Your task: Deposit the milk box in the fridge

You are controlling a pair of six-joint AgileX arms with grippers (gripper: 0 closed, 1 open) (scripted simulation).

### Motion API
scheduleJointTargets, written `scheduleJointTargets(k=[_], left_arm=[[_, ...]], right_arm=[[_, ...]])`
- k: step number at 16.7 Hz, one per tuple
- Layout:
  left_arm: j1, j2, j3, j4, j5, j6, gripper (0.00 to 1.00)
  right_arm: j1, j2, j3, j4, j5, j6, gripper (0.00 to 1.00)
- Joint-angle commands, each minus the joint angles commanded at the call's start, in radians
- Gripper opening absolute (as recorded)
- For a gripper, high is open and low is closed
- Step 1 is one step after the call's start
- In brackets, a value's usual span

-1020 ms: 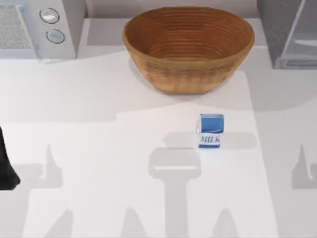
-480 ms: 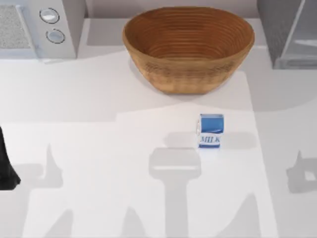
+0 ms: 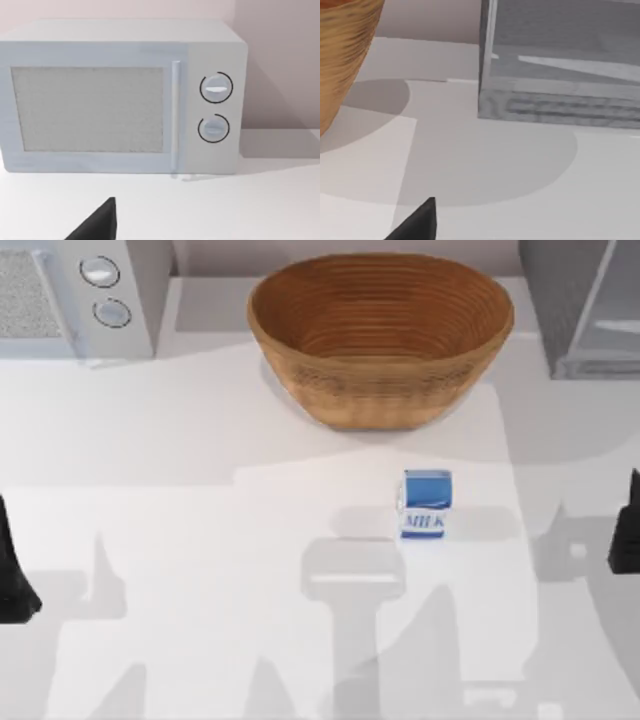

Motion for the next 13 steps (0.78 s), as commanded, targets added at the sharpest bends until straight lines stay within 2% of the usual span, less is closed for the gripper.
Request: scheduleJointTargets(k=[13], left_arm=[[0.0,0.0,0.0,0.0,0.0,0.0,1.0]], right_arm=[[0.382,0.985,0.315,0.808,0.392,0.013,1.0]])
